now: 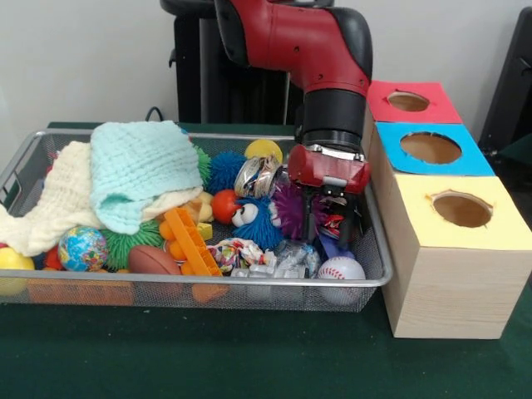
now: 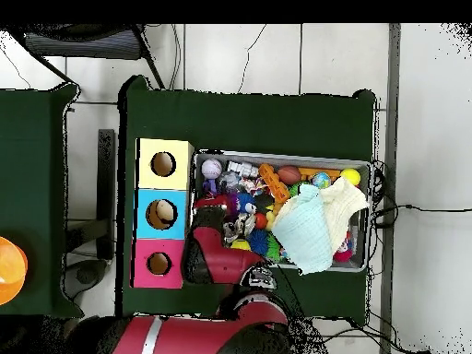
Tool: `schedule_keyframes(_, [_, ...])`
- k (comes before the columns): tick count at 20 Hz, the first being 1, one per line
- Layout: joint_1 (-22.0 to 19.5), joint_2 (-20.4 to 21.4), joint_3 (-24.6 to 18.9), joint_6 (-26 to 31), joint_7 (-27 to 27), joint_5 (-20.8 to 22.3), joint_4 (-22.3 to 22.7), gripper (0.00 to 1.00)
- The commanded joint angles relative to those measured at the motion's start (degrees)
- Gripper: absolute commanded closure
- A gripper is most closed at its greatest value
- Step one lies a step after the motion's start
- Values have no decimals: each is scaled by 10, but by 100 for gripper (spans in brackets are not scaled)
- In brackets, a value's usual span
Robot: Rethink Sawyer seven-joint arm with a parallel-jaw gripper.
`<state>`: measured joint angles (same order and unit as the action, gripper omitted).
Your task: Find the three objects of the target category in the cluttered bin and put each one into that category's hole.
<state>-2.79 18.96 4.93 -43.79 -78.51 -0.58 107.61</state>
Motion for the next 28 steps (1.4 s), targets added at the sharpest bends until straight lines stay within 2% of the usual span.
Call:
schedule_keyframes(1, [19, -12, -9, -7, -136, -47, 5, 0])
schedule_keyframes(5, [27, -9, -9, 26, -131, -61, 5, 0])
schedule_keyframes(9, [41, -7, -6, 34, -132, -82, 16, 0])
schedule_keyframes(12, [58, 14, 10, 61, -116, -104, 25, 0])
schedule_keyframes(20, [60, 62, 29, 206, -75, -113, 2, 0])
schedule_keyframes(23, [22, 49, -12, 340, -56, -93, -41, 0])
schedule_keyframes(24, [9, 45, -25, 368, -53, -84, -51, 0])
schedule_keyframes(28, [-23, 42, -54, 408, -53, -55, -52, 0])
